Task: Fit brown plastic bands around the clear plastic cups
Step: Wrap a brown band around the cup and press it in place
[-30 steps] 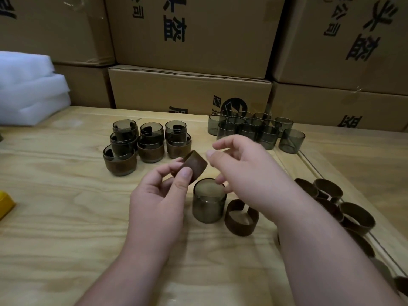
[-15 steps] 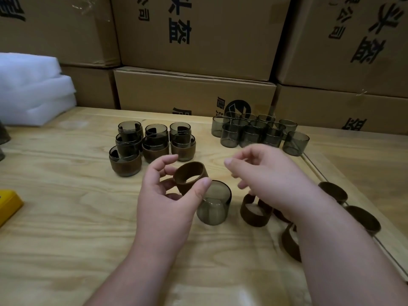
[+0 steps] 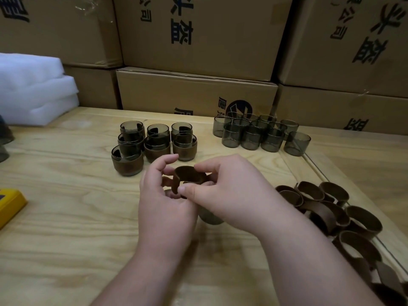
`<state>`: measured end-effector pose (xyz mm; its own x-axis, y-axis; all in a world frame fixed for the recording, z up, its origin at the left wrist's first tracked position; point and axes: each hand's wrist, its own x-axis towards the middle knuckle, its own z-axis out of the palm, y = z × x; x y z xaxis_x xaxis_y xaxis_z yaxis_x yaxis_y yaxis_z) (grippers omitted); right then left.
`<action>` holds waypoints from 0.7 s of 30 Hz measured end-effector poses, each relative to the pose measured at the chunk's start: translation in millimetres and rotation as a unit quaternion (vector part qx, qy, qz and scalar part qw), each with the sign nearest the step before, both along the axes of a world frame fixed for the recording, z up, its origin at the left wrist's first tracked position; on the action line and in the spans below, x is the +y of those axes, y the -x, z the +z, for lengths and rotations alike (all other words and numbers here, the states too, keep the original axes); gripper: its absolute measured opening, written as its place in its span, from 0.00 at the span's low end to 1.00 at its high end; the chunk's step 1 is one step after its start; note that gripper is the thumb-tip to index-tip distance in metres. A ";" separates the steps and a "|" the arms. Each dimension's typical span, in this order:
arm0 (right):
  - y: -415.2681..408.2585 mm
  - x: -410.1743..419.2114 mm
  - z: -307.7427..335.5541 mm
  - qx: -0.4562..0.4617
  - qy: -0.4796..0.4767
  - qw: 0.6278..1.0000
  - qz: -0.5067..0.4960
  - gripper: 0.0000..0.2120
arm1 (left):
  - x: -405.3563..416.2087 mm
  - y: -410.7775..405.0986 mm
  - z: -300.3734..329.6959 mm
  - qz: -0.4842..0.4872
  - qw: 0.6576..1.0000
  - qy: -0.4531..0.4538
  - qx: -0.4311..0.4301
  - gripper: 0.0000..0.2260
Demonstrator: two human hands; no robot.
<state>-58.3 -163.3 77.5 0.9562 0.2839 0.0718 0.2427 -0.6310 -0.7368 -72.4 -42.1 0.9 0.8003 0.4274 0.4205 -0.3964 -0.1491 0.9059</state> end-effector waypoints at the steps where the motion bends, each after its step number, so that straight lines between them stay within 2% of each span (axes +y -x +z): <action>1: 0.6 2.9 -1.4 -0.017 0.012 1.000 -0.004 0.15 | -0.6 0.2 -0.2 0.000 1.000 -0.010 -0.003 0.26; 5: -0.9 0.4 -2.0 -0.055 -0.007 0.998 -0.026 0.26 | -0.7 0.2 -1.7 -0.015 0.999 -0.048 -0.005 0.30; 7: -4.0 -6.9 -0.2 -0.063 -0.015 0.998 -0.027 0.28 | -1.3 1.7 -1.2 -0.046 0.997 -0.064 -0.013 0.30; 13: -11.8 -30.2 7.0 -0.050 0.021 0.998 -0.027 0.36 | -0.8 1.2 -0.8 -0.049 0.993 -0.109 -0.021 0.19; 17: -14.8 -37.4 5.7 -0.032 0.015 0.999 -0.027 0.37 | 1.7 -1.8 -3.5 -0.058 0.993 -0.103 -0.019 0.20; 21: -14.1 -40.2 6.9 -0.028 0.010 1.000 -0.003 0.35 | -0.4 -0.1 -1.9 -0.119 0.991 -0.060 0.016 0.20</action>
<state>-44.2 -203.5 84.4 0.9526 0.2795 0.1204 0.2796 -0.6475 -0.7090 -72.3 -42.6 -0.9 0.8863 0.1729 0.4297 -0.4046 -0.1626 0.8999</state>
